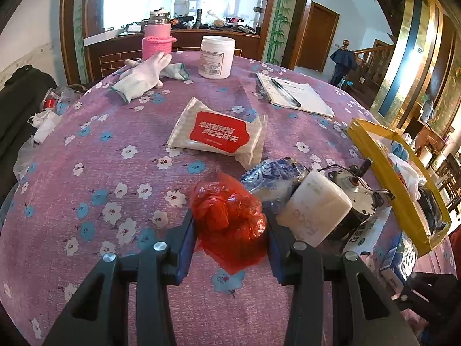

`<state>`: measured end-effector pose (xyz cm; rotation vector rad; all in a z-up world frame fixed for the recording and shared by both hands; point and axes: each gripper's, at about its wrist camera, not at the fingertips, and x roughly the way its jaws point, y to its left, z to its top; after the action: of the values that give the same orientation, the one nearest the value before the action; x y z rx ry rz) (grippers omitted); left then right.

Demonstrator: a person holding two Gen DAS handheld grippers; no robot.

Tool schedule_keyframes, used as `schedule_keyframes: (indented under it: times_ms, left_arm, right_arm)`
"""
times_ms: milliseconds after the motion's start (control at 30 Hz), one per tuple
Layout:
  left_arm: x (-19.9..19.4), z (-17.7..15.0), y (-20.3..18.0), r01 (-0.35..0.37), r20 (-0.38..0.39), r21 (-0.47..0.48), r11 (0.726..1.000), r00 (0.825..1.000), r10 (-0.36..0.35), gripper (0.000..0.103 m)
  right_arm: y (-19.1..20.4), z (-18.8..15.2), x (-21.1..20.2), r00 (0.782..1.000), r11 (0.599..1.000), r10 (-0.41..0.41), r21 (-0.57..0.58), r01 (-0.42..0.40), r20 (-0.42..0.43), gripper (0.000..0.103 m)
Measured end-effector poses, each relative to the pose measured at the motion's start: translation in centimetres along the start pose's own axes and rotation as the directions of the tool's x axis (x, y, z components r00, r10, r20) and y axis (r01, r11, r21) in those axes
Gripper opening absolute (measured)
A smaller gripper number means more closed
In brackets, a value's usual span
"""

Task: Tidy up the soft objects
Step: 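Grasp the red plastic bag with left tool while right grasps lemon-print tissue pack, then lift the red bag and lemon-print tissue pack toward the yellow tray with both tools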

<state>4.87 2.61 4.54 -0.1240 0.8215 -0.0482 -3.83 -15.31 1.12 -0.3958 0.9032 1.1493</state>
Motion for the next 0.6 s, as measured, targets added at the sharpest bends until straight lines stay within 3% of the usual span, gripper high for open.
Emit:
schedule_keyframes:
  times_ms: [167,367,533,567,600]
  left_arm:
    - [-0.5,0.0,-0.1,0.002,0.020,0.002,1.000,1.000,-0.002,0.042]
    - [-2.0,-0.1,-0.8,-0.018,0.095,0.027,0.999,0.995,0.016,0.042]
    - [-3.5,-0.4,-2.5,-0.055,0.180,0.073,0.996,0.983,0.041,0.043]
    - [-3.7,-0.5,-3.0,-0.062,0.196,0.086,0.994,0.980,0.044,0.043]
    - [-3.9,-0.6,-3.3,-0.072,0.209,0.097,0.993,0.977,0.050,0.043]
  right_arm:
    - [-0.7,0.2,-0.8,0.997,0.997,-0.070,0.012,0.070,0.041,0.089]
    - [-2.9,0.7,-4.8,0.965,0.985,-0.131,0.142,0.100,0.229,0.089]
    - [-4.8,1.1,-7.6,0.885,0.930,-0.326,0.282,0.237,0.332,0.088]
    - [-5.1,1.1,-8.2,0.864,0.913,-0.367,0.313,0.262,0.346,0.088]
    - [-5.4,1.0,-8.8,0.828,0.883,-0.435,0.348,0.315,0.353,0.088]
